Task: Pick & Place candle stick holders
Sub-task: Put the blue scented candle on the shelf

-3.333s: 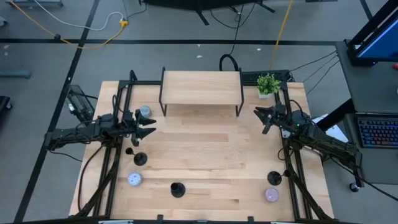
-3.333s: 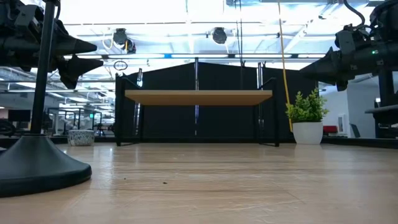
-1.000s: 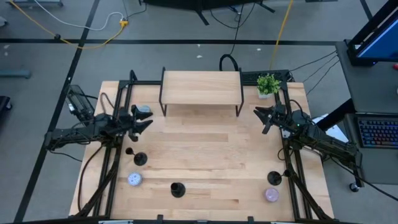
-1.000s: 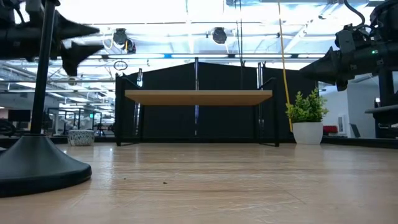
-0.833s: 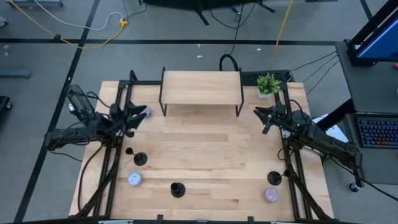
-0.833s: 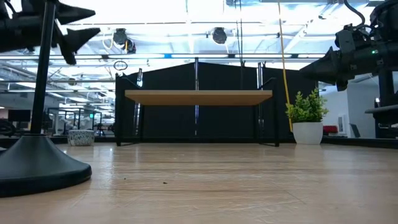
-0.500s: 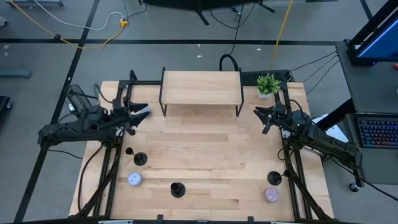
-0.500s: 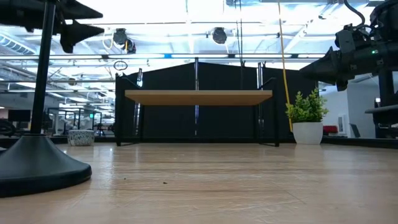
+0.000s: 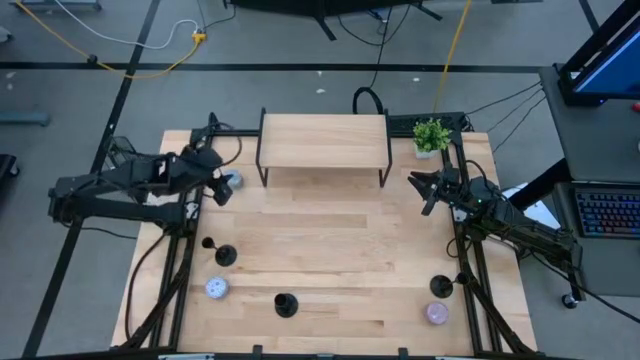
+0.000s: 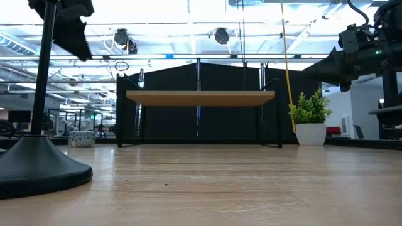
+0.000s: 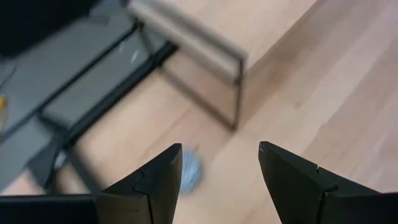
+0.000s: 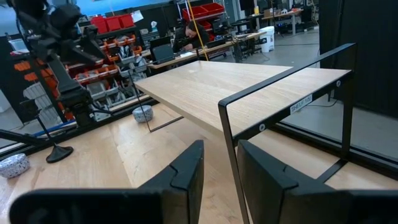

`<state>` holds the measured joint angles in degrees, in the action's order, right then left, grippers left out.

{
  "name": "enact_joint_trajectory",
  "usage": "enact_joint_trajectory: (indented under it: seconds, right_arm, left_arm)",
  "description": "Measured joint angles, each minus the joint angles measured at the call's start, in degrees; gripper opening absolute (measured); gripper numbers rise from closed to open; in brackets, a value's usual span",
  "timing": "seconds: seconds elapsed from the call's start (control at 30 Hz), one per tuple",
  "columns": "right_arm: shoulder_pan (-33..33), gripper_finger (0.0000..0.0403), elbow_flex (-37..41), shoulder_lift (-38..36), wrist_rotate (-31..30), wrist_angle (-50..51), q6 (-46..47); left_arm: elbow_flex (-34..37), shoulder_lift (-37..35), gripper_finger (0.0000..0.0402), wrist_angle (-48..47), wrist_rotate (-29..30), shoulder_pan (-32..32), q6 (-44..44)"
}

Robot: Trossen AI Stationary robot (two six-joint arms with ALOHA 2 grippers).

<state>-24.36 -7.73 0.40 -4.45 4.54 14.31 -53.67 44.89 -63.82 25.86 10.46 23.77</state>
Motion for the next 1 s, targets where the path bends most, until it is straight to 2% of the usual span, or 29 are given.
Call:
enact_joint_trajectory:
  seconds: [0.07, 0.17, 0.37, 0.7, 0.83, 1.0]
  right_arm:
    - [0.00, 0.0089, 0.00, 0.00, 0.02, 0.00, 0.00]
    - [-0.01, 0.0089, 0.01, 0.01, 0.02, 0.00, 0.00]
    - [-0.02, 0.0089, 0.02, 0.00, 0.00, 0.00, 0.00]
    - [0.00, 0.0089, 0.00, 0.01, 0.02, 0.00, 0.00]
    - [0.00, 0.0089, 0.02, 0.00, 0.02, 0.00, 0.00]
    - [0.00, 0.0089, 0.00, 0.00, 0.02, 0.01, 0.00]
  left_arm:
    - [-0.98, 1.75, 0.0219, -3.37, -0.93, 1.94, 1.45]
    - [-0.95, 3.87, 0.0219, -3.58, -3.15, 4.57, 2.26]
    - [-0.92, 8.13, 0.0218, -2.08, -6.29, 7.78, -2.74]
    - [-0.88, 12.03, 0.0221, -2.44, -6.04, 12.71, -3.98]
    - [-0.88, 12.81, 0.0250, -2.46, -5.96, 14.49, -4.00]
    - [-0.86, 14.27, 0.0328, -2.53, -5.48, 16.32, -4.16]
